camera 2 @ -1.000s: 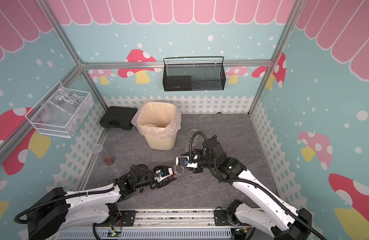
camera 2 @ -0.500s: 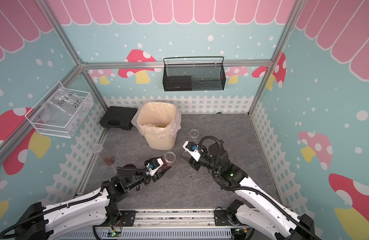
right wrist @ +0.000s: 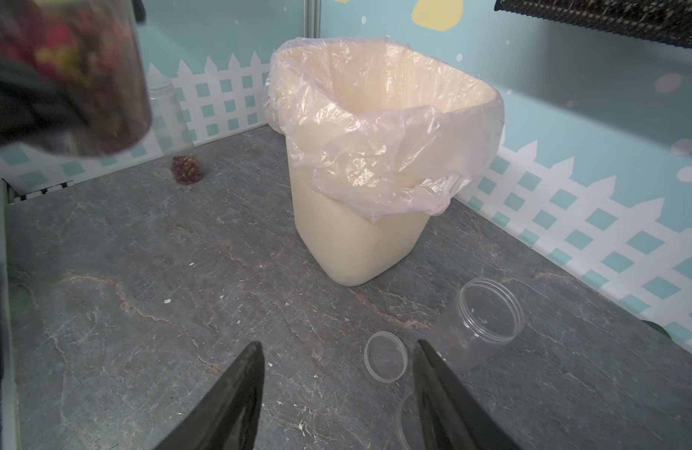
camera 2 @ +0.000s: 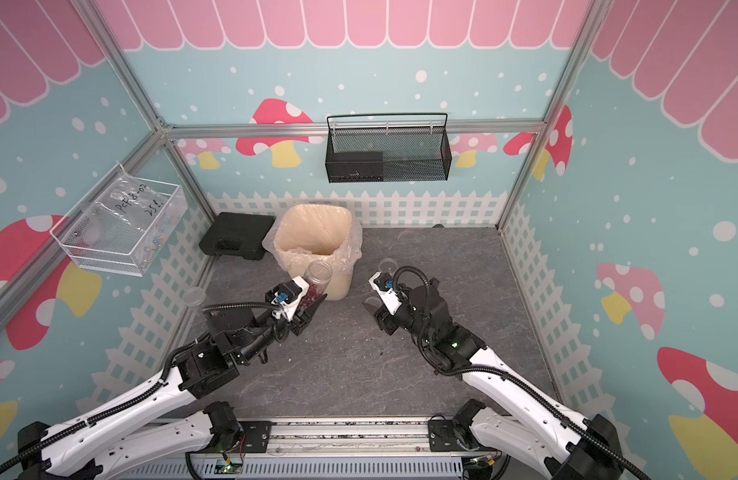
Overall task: Empty the moldy dried flower tea in the jars
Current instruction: Pour the moldy dried flower tea into the trash bin.
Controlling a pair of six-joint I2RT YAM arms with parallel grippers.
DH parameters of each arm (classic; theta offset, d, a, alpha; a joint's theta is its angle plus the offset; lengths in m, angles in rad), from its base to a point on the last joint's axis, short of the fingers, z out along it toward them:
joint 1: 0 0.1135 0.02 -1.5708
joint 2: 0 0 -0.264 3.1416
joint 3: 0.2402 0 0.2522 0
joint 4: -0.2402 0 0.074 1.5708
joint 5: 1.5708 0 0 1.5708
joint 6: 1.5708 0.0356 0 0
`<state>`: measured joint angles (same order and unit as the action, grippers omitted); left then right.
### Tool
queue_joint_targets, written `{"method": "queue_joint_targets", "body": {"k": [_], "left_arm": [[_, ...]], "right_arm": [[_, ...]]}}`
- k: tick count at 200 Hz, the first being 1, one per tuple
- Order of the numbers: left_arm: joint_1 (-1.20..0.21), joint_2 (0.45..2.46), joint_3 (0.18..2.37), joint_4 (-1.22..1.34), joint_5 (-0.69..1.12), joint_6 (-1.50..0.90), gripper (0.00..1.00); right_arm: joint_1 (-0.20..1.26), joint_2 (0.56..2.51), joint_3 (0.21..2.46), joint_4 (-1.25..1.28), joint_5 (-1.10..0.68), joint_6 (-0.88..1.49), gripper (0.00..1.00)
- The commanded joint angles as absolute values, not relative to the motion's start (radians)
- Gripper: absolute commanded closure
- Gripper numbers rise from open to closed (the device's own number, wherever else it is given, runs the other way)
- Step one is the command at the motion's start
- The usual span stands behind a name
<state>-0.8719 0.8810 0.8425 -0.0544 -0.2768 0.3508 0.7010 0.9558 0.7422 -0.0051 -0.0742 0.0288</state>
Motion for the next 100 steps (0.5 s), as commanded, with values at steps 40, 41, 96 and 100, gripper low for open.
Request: {"method": "queue_joint_targets", "body": {"k": [40, 41, 96, 100], "left_arm": [[-0.677, 1.073, 1.247, -0.507, -0.370, 0.573, 1.00], [-0.673, 1.077, 1.253, -0.512, -0.369, 0.576, 1.00], [-0.553, 1.262, 1.466, -0.635, -0.367, 0.811, 1.00], [-0.549, 1.277, 1.478, -0.640, -0.370, 0.830, 1.00]], "right_arm": [[0.698, 0.956, 0.729, 0.058, 0.041, 0.069, 0.37], [0.699, 0.956, 0.729, 0.058, 0.044, 0.070, 0.37], [0.697, 0.955, 0.706, 0.078, 0.041, 0.108, 0.34], [0.696, 0.956, 0.704, 0.079, 0.036, 0.113, 0.33]]}}
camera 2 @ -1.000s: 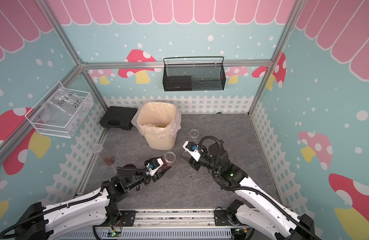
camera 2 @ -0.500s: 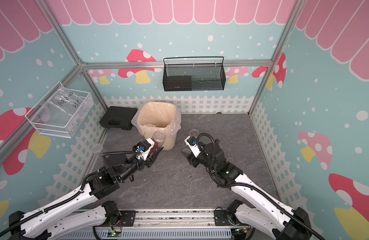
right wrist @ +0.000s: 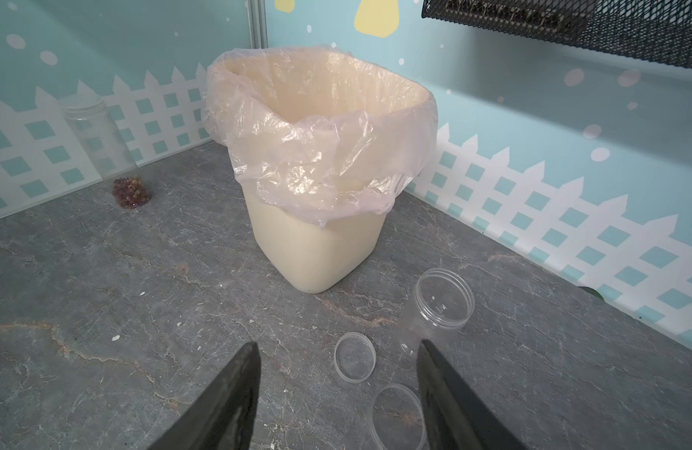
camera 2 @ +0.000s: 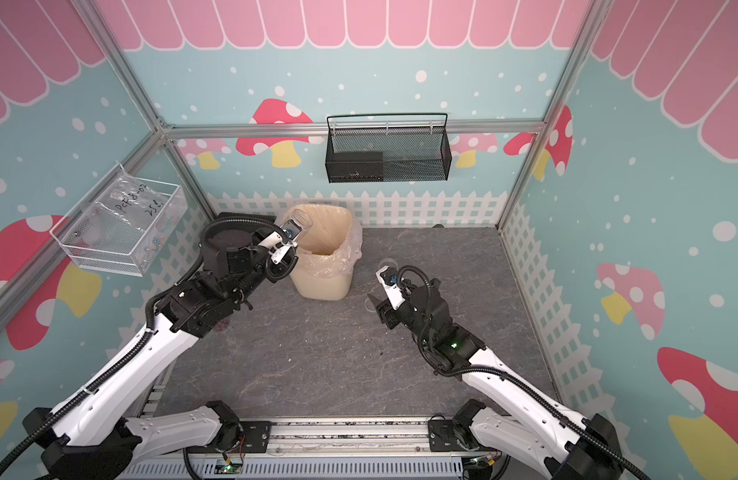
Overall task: Empty the moldy dried flower tea in the jars
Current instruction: Pour the moldy dried flower tea into the trash bin.
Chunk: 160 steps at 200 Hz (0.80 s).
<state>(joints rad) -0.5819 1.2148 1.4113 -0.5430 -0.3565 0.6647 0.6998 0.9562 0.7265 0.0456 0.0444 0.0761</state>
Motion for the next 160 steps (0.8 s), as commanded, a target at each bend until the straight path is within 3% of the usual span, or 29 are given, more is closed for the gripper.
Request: {"method": "queue_joint_targets", "body": {"k": [1, 46, 105, 160], "left_arm": [[-0.548, 1.280, 1.480, -0.641, -0.371, 0.835, 1.00], [-0.522, 1.422, 1.586, -0.644, -0.472, 1.091, 1.00], [-0.502, 1.580, 1.664, -0.581, -0.631, 1.419, 1.00], [-0.488, 1.638, 1.711, -0.511, -0.650, 1.619, 1.00]], "right_arm": [[0.696, 0.956, 0.704, 0.079, 0.034, 0.114, 0.33], [0.696, 0.946, 0.682, 0.080, -0.001, 0.138, 0.27], [0.696, 0.905, 0.636, 0.079, -0.058, 0.158, 0.27], [0.697, 0.855, 0.602, 0.078, -0.054, 0.157, 0.27]]}}
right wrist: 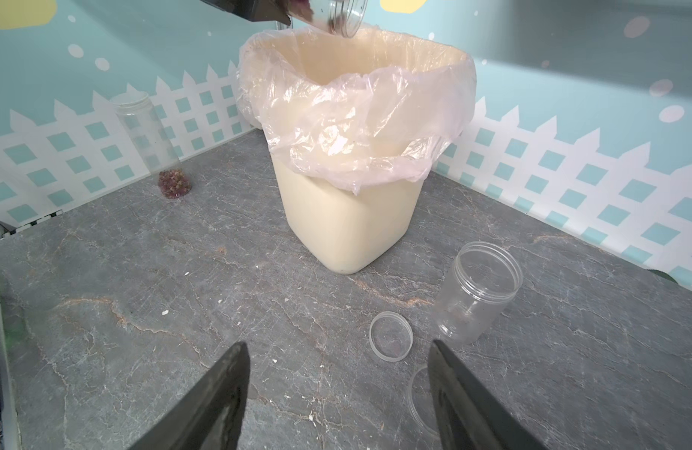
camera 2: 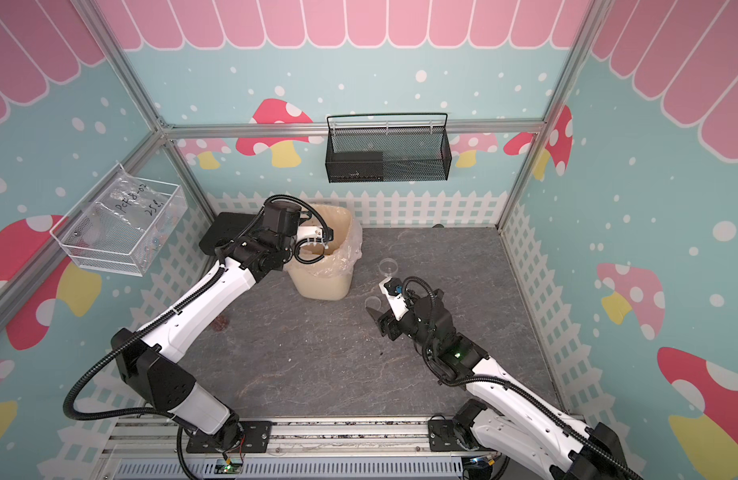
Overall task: Empty the moldy dried flower tea in the jars
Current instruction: Pour the moldy dried flower tea into the trash bin.
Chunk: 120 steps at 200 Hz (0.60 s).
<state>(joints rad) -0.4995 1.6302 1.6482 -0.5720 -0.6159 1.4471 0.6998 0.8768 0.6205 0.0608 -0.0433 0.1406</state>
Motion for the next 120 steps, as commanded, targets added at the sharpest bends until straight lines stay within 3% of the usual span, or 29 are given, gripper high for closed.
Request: {"method": "queue_joint_targets", "body": {"k": [1, 120], "left_arm": [[-0.488, 1.639, 1.713, -0.511, -0.651, 1.622, 1.00], [-0.423, 1.646, 1.682, -0.439, -0.532, 1.906, 1.00]], "right_arm": [[0.696, 0.855, 0.602, 0.077, -0.054, 0.157, 0.27], [0.696, 0.844, 0.592, 0.063, -0.089, 0.166, 0.27]]}}
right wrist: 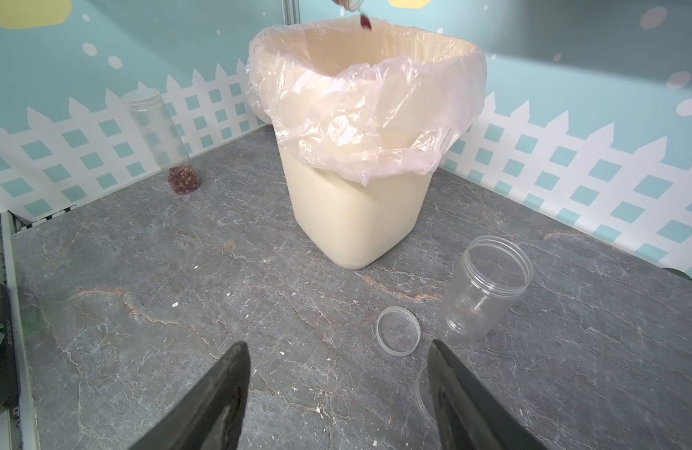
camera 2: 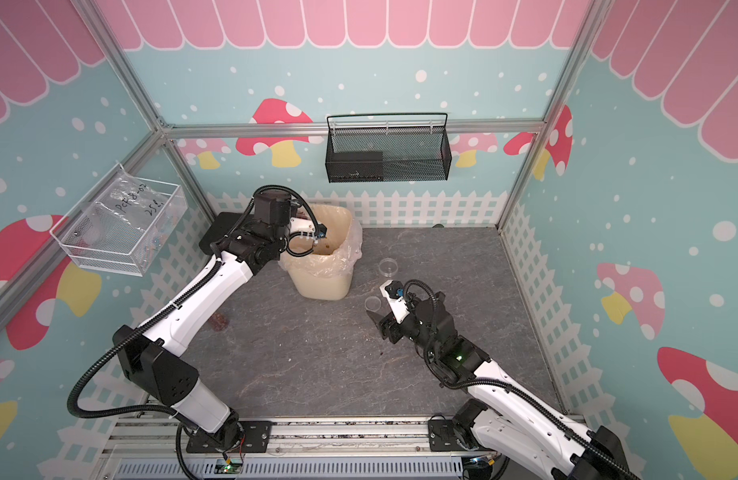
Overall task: Empty the moldy dried flower tea in the jars
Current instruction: Pour the moldy dried flower tea into the trash bin.
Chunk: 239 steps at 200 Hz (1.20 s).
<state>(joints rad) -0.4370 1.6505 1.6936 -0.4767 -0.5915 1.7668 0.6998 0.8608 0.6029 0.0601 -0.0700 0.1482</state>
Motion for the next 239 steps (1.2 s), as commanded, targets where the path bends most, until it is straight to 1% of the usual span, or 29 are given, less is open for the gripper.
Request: {"method": "queue_joint_targets", "body": {"k": [1, 51, 102, 122, 130, 142, 161, 167, 185, 211, 215, 227, 239], "left_arm": [[-0.423, 1.646, 1.681, -0.438, -0.531, 1.909, 1.00], [-0.418, 1.625, 1.635, -0.390, -0.424, 2.013, 1.00], [-0.416, 1.626, 1.632, -0.388, -0.394, 2.073, 1.00], [-0.415, 1.624, 1.630, -0.387, -0.369, 2.062, 1.00], [-0.418, 1.620, 1.618, -0.378, -0.378, 2.080, 1.00], [-0.415, 1.607, 1.597, -0.355, -0.326, 2.083, 1.00], [-0.417, 1.601, 1.579, -0.329, -0.325, 2.108, 1.00], [-0.415, 1.597, 1.569, -0.314, -0.286, 2.106, 1.00], [-0.419, 1.586, 1.534, -0.282, -0.288, 2.137, 1.00], [-0.415, 1.584, 1.540, -0.293, -0.270, 2.110, 1.00], [-0.388, 1.585, 1.544, -0.297, -0.262, 2.101, 1.00], [-0.378, 1.586, 1.553, -0.328, -0.269, 2.101, 1.00], [-0.374, 1.583, 1.548, -0.328, -0.232, 2.078, 1.00]], "right_arm": [[0.696, 0.844, 0.592, 0.063, -0.090, 0.166, 0.27], [0.696, 0.837, 0.586, 0.056, -0.099, 0.176, 0.27], [0.696, 0.840, 0.586, 0.061, -0.101, 0.178, 0.27], [0.696, 0.853, 0.590, 0.064, -0.105, 0.181, 0.27], [0.696, 0.857, 0.592, 0.066, -0.107, 0.183, 0.28], [0.697, 0.862, 0.586, 0.079, -0.107, 0.191, 0.27], [0.696, 0.877, 0.586, 0.088, -0.125, 0.196, 0.27], [0.696, 0.882, 0.587, 0.087, -0.129, 0.199, 0.27], [0.696, 0.885, 0.588, 0.088, -0.126, 0.206, 0.27], [0.696, 0.880, 0.590, 0.088, -0.122, 0.203, 0.27], [0.696, 0.880, 0.590, 0.088, -0.122, 0.203, 0.27], [0.696, 0.877, 0.596, 0.088, -0.120, 0.202, 0.27], [0.696, 0.879, 0.607, 0.091, -0.120, 0.208, 0.27]]}}
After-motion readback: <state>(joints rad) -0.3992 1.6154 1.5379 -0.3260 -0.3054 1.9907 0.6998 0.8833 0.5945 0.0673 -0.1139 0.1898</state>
